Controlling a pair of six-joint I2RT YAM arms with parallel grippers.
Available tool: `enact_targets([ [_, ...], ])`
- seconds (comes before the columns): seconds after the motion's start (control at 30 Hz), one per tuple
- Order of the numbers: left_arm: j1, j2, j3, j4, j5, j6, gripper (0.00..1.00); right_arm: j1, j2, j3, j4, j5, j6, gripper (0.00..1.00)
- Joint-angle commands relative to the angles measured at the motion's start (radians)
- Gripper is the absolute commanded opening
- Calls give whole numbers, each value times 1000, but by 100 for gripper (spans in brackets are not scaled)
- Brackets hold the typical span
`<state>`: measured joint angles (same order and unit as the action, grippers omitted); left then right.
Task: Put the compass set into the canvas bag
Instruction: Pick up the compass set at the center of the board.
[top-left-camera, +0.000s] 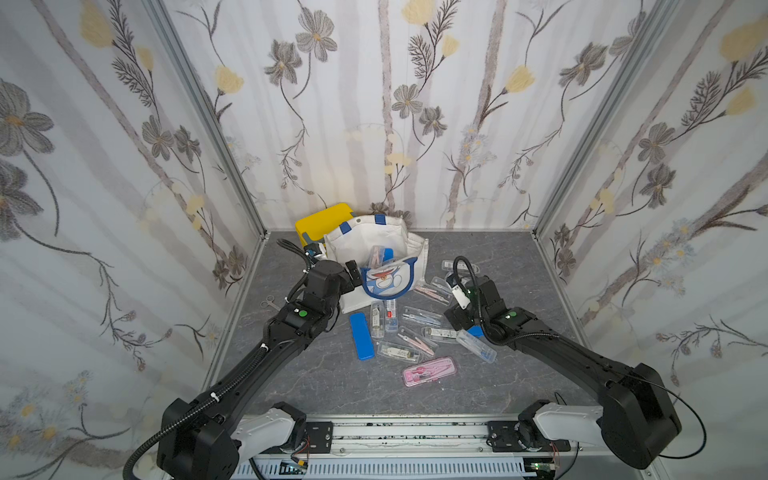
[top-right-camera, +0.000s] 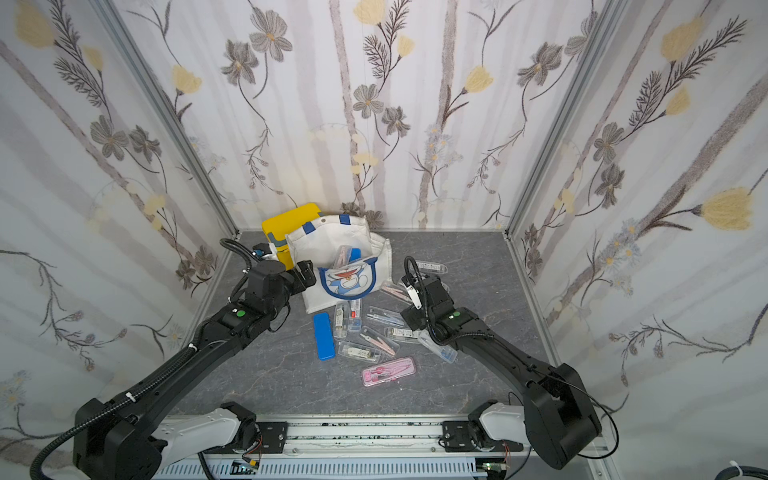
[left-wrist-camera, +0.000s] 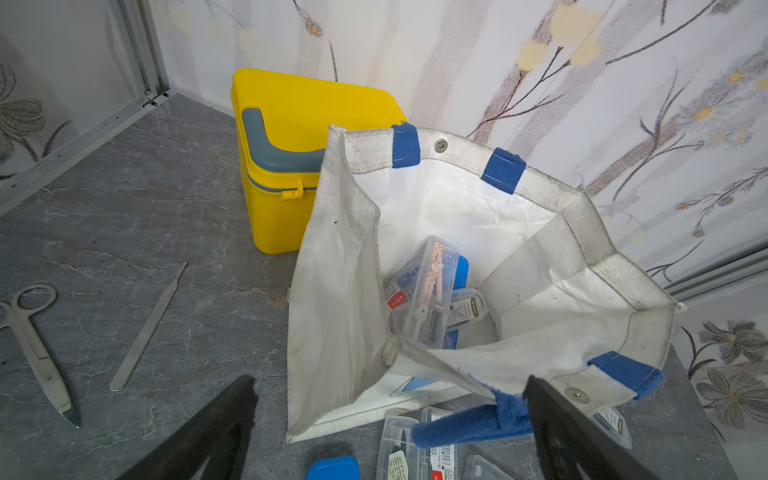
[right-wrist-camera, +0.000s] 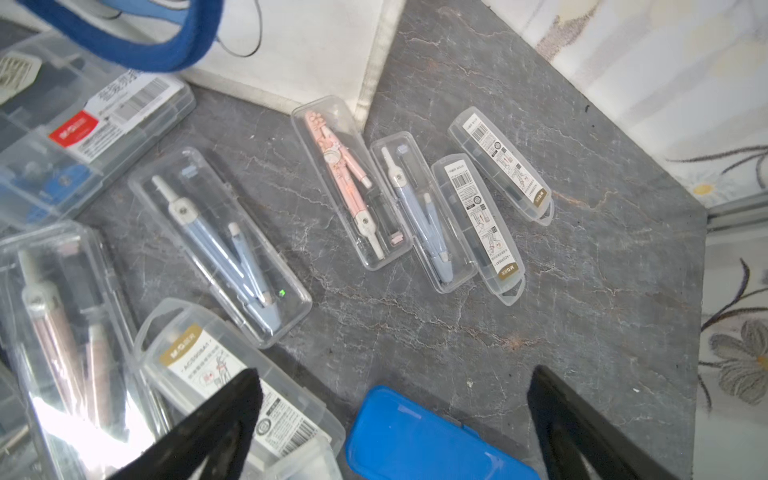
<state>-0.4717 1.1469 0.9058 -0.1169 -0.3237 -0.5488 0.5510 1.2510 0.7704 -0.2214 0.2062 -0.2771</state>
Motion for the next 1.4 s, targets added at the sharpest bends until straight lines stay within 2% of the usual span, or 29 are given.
enact_targets([
  [0.0, 11, -8, -14, 70, 22, 8, 100, -8, -76, -88, -60, -31, -242, 99],
  [0.07, 19, -7, -23, 95, 40, 16, 100, -26, -119, -111, -104, -50, -302, 100],
  [0.23, 49, 8, -36, 142, 88, 26, 100, -72, -193, -112, -282, -200, -393, 100],
  [0.43, 79, 22, -57, 169, 133, 27, 100, -86, -214, -159, -355, -292, -456, 100],
  [0.57, 98, 12, -77, 182, 142, 28, 100, -87, -211, -209, -336, -264, -472, 100],
  [0.8, 141, 5, -105, 201, 176, 24, 100, -131, -185, -222, -275, -287, -484, 100],
  [1.0, 164, 2, -127, 212, 184, 24, 100, -194, -78, -167, -278, -269, -441, 100],
  [1.17, 185, 1, -144, 214, 197, 25, 100, -255, 2, -127, -291, -300, -421, 99],
  [1.37, 202, -9, -158, 218, 199, 28, 100, -271, 50, -125, -283, -315, -421, 92],
])
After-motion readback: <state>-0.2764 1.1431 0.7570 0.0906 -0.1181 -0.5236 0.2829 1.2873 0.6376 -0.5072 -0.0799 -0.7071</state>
